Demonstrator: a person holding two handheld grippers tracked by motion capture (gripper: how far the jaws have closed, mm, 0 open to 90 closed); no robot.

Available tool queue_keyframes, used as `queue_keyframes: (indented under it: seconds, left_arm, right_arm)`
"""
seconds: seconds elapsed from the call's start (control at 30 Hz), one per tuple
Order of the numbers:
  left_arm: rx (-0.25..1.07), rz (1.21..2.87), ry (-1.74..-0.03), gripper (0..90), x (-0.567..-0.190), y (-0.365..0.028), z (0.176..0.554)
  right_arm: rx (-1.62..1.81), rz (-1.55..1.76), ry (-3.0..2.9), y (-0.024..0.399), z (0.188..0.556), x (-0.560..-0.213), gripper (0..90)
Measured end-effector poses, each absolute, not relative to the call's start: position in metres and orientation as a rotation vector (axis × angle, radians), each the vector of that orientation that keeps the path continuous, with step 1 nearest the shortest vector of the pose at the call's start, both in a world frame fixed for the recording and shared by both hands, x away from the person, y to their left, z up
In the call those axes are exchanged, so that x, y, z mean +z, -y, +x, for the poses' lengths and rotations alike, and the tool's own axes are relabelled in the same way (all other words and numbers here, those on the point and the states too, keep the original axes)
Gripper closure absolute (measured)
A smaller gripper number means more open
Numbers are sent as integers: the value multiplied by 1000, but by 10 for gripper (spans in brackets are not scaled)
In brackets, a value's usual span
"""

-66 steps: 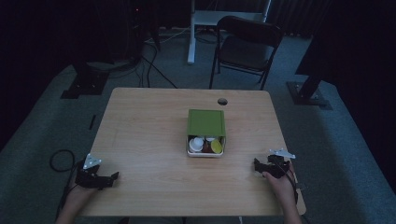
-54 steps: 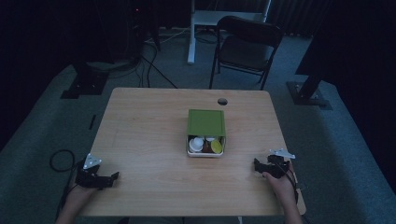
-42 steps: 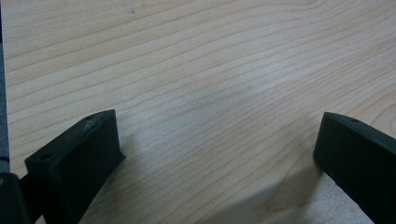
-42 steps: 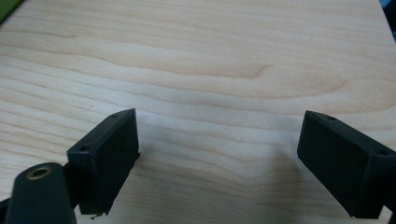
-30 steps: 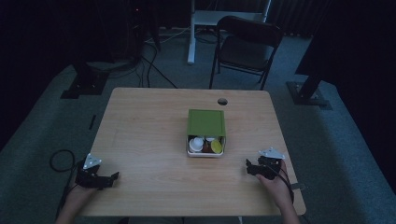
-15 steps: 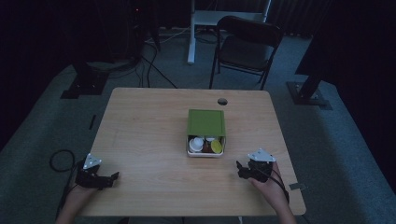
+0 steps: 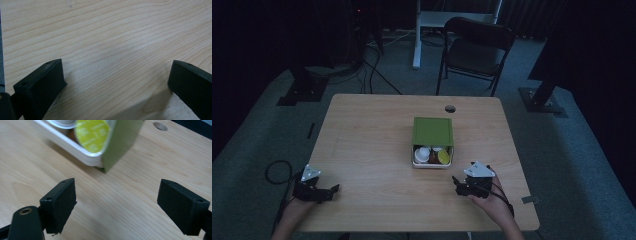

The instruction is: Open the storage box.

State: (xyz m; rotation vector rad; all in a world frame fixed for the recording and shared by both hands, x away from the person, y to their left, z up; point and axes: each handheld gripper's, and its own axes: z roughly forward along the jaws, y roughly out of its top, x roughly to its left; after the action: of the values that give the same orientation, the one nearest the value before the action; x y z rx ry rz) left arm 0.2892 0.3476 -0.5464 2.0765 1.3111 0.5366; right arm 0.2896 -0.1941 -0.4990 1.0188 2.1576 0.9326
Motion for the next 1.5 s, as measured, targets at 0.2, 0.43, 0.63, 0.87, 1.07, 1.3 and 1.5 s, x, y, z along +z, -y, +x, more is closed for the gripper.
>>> queue_keyframes:
  seconds: [0.2, 0.43, 0.63, 0.87, 1.07, 1.3, 1.5]
  left_arm:
    - [537, 2076, -1311, 7, -546, -348, 289]
    - [537, 2075, -1310, 7, -547, -348, 289]
    - [537, 2077, -1310, 7, -547, -348, 289]
    - [537, 2076, -1310, 7, -546, -348, 289]
    - [537, 2076, -1310, 7, -547, -348, 289]
    - [537, 2077, -1309, 7, -546, -348, 289]
    - [537, 2077, -1309, 7, -547, -348, 289]
  right_arm:
    - [921, 905, -2200, 177, 286, -499, 173]
    - [867, 763, -2243, 158, 282, -501, 173]
    - [848, 688, -2264, 144, 282, -501, 177]
    - [753, 522, -2267, 126, 283, -500, 188]
    - [701, 398, -2256, 114, 282, -499, 226]
    - [617, 272, -2217, 103, 288, -500, 291]
    - [530, 165, -2185, 97, 291, -504, 347]
